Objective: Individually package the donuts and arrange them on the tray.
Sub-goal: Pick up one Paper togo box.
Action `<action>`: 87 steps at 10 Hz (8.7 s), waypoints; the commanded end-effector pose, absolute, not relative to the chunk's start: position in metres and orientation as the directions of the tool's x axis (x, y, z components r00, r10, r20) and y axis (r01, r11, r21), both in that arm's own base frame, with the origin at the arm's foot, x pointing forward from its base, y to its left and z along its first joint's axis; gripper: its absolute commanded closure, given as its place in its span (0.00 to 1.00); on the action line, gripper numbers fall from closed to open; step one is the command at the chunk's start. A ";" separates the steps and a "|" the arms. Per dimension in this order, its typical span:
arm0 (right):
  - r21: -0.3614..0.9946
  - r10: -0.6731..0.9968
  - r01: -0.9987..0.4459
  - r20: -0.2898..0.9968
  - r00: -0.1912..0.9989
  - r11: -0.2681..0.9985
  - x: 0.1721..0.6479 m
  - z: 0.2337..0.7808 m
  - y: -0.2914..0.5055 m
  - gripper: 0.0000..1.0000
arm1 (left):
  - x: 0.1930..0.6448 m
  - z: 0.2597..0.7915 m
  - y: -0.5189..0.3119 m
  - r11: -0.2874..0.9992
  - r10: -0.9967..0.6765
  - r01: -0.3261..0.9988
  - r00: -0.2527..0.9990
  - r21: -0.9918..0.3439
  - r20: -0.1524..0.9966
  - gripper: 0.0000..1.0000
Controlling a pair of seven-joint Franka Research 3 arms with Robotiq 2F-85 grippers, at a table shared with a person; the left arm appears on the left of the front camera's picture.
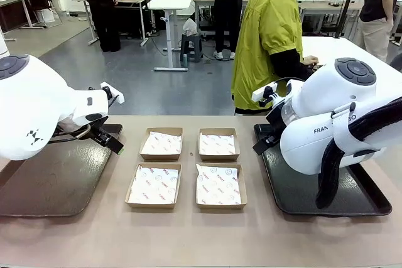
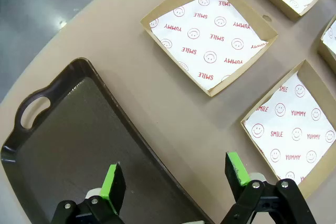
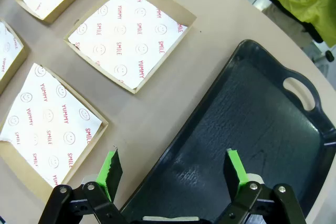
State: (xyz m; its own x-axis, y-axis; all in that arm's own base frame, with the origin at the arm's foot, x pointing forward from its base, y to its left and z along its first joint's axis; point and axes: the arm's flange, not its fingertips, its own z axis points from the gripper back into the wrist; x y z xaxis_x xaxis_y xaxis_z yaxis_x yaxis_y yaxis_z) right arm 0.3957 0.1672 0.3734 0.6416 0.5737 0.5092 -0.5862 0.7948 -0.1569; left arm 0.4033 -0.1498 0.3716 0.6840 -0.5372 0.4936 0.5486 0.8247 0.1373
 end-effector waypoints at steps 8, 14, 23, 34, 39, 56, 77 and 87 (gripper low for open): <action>-0.184 0.707 -0.684 0.232 0.668 0.706 0.178 0.398 0.099 0.00 | 0.208 0.415 -0.075 0.666 -0.721 0.739 0.606 0.097 0.336 0.00; 0.254 0.563 -0.664 0.373 0.738 0.703 0.299 0.478 0.137 0.00 | 0.313 0.510 -0.101 0.627 -0.530 0.717 0.680 -0.306 0.507 0.00; 0.920 -0.077 -0.299 0.327 0.942 0.253 0.321 0.406 -0.062 0.00 | 0.355 0.459 0.090 0.044 0.302 0.171 0.937 -0.984 0.176 0.00; 0.888 -0.164 -0.272 0.351 0.922 0.370 0.304 0.423 -0.108 0.00 | 0.329 0.463 0.171 0.308 0.339 0.099 0.918 -0.946 0.207 0.00; 0.888 -0.164 -0.272 0.351 0.922 0.370 0.304 0.423 -0.108 0.00 | 0.329 0.463 0.171 0.308 0.339 0.099 0.918 -0.946 0.207 0.00; 0.888 -0.164 -0.272 0.351 0.922 0.370 0.304 0.423 -0.108 0.00 | 0.329 0.463 0.171 0.308 0.339 0.099 0.918 -0.946 0.207 0.00; 0.888 -0.164 -0.272 0.351 0.922 0.370 0.304 0.423 -0.108 0.00 | 0.567 0.383 -0.228 0.999 -0.033 0.037 0.989 -0.023 0.145 0.00; 0.888 -0.164 -0.272 0.351 0.922 0.370 0.304 0.423 -0.108 0.00 | 0.580 0.329 -0.225 0.988 -0.112 0.120 0.989 -0.093 0.093 0.57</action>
